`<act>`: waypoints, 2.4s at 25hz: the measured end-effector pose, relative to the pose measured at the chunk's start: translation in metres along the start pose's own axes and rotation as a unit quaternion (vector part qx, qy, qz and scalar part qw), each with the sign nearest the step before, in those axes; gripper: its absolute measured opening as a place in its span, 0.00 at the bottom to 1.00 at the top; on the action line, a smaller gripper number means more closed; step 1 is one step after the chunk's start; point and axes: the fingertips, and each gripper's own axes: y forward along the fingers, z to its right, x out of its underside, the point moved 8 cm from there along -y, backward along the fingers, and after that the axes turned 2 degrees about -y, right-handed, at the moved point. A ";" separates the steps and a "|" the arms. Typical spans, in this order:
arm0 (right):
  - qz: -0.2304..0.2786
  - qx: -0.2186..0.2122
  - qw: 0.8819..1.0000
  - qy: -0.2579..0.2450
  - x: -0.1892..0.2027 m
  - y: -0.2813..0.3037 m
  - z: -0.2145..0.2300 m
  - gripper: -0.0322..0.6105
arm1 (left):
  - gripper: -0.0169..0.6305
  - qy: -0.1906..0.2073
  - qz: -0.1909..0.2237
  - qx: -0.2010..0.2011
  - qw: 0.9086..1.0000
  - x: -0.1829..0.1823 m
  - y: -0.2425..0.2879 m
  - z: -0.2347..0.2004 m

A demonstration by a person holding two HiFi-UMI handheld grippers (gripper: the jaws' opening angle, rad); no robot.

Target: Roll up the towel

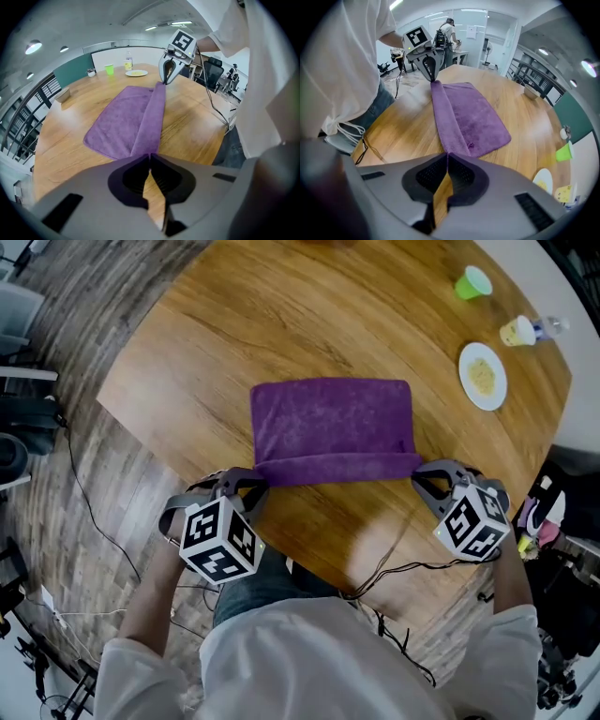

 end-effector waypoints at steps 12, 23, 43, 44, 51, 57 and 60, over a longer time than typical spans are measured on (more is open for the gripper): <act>0.017 0.017 0.999 0.045 -0.009 -0.010 0.046 0.07 | 0.05 -0.067 0.001 -0.005 0.998 -0.014 -0.011 -0.051; 0.026 0.051 0.995 0.076 -0.005 0.016 0.078 0.07 | 0.05 -0.097 -0.010 -0.036 0.995 -0.013 0.011 -0.083; 0.014 0.057 0.998 0.017 -0.012 -0.007 0.044 0.15 | 0.14 -0.011 0.023 -0.033 0.999 -0.018 -0.011 -0.043; 0.011 0.052 0.999 0.010 -0.012 -0.004 0.042 0.15 | 0.14 0.002 0.017 -0.032 0.999 -0.019 -0.007 -0.038; -0.019 0.036 0.998 -0.051 -0.014 0.017 0.035 0.16 | 0.14 0.049 -0.014 -0.042 0.998 -0.018 0.010 -0.034; -0.036 0.032 0.997 -0.065 -0.009 0.032 0.036 0.16 | 0.13 0.056 -0.031 -0.039 0.997 -0.013 0.021 -0.037; -0.037 0.039 0.996 -0.068 -0.009 0.034 0.036 0.13 | 0.13 0.059 -0.034 -0.038 0.997 -0.011 0.024 -0.037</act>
